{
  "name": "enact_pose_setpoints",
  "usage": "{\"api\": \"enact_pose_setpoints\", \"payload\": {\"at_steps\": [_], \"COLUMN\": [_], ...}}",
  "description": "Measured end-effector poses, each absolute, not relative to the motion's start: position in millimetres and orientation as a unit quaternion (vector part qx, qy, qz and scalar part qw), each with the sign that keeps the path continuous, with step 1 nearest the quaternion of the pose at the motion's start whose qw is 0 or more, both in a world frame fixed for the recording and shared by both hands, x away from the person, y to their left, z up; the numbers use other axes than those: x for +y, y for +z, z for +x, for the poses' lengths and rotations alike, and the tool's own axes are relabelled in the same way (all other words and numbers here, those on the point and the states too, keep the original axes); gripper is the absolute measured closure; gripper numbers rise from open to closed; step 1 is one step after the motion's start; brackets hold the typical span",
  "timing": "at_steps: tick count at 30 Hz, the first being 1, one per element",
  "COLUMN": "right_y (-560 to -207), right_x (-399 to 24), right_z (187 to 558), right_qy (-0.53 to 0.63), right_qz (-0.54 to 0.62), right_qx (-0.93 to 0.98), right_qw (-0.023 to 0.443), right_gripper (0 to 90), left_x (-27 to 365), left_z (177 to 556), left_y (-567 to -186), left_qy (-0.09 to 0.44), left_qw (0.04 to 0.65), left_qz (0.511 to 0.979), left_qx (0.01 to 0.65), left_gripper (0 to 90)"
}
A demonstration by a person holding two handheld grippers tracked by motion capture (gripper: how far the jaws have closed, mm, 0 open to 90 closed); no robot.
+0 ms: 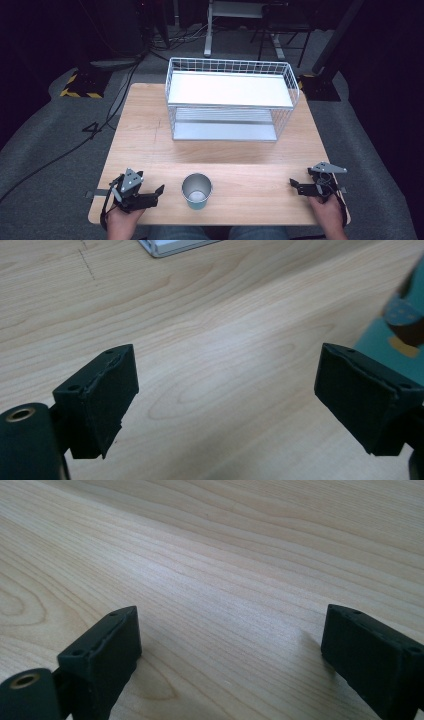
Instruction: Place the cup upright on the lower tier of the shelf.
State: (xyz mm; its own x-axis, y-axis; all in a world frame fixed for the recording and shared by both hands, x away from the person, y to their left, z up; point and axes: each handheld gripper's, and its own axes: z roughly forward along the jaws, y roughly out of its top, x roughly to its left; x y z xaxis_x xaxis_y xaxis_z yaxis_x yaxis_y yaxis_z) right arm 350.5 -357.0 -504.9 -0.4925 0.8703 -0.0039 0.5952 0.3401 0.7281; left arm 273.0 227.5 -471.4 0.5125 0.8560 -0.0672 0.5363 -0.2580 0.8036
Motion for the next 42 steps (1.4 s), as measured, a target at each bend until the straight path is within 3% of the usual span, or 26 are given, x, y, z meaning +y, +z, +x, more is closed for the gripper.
{"api": "enact_pose_setpoints", "payload": {"at_steps": [18, 32, 42], "right_y": [-505, -505, -505], "right_x": [-357, -357, -357], "right_z": [350, 350, 350], "right_qy": [0.341, 0.341, 0.341], "right_qz": [0.462, 0.462, 0.461], "right_qx": [0.794, 0.794, 0.794], "right_qw": [0.201, 0.201, 0.201], "right_gripper": [9.0, 9.0, 9.0], "left_x": [213, 179, 154], "left_z": [218, 206, 208], "left_y": [-457, -455, -460], "left_qy": [0.186, 0.176, 0.171], "left_qw": [0.452, 0.489, 0.495], "left_qz": [0.764, 0.762, 0.753], "left_qx": [0.422, 0.387, 0.398], "left_gripper": [12.6, 13.6, 13.6]}}
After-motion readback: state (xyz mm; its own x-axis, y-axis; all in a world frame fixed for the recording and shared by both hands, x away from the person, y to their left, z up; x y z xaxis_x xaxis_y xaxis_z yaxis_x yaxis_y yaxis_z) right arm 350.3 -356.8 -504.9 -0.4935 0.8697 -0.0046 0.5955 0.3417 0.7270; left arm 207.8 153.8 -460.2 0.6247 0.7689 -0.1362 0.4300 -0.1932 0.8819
